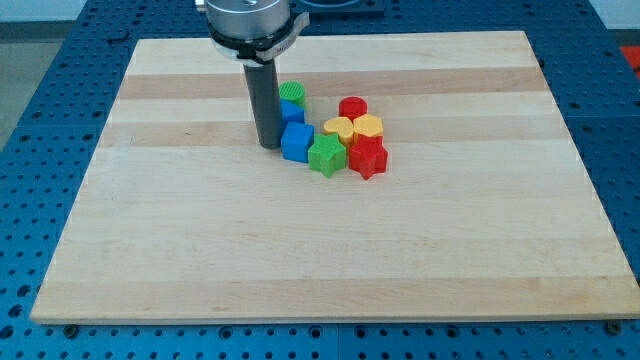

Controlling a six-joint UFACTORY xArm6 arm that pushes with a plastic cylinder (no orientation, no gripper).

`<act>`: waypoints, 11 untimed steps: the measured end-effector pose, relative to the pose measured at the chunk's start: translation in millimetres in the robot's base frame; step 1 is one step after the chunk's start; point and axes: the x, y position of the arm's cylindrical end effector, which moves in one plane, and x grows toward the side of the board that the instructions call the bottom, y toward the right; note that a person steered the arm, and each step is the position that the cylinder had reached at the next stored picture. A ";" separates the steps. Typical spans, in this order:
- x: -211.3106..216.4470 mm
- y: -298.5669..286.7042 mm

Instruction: Move the green circle right a bit

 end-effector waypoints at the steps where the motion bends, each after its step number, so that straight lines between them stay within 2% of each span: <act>1: -3.8 0.0; 2: -2.3 -27.9; 3: 19.6 -63.1; 4: 17.6 -100.9; 6: -47.8 -119.9; 8: -101.2 -81.2; 9: -110.0 -46.1; 10: -94.2 -9.3; 11: -81.9 -2.8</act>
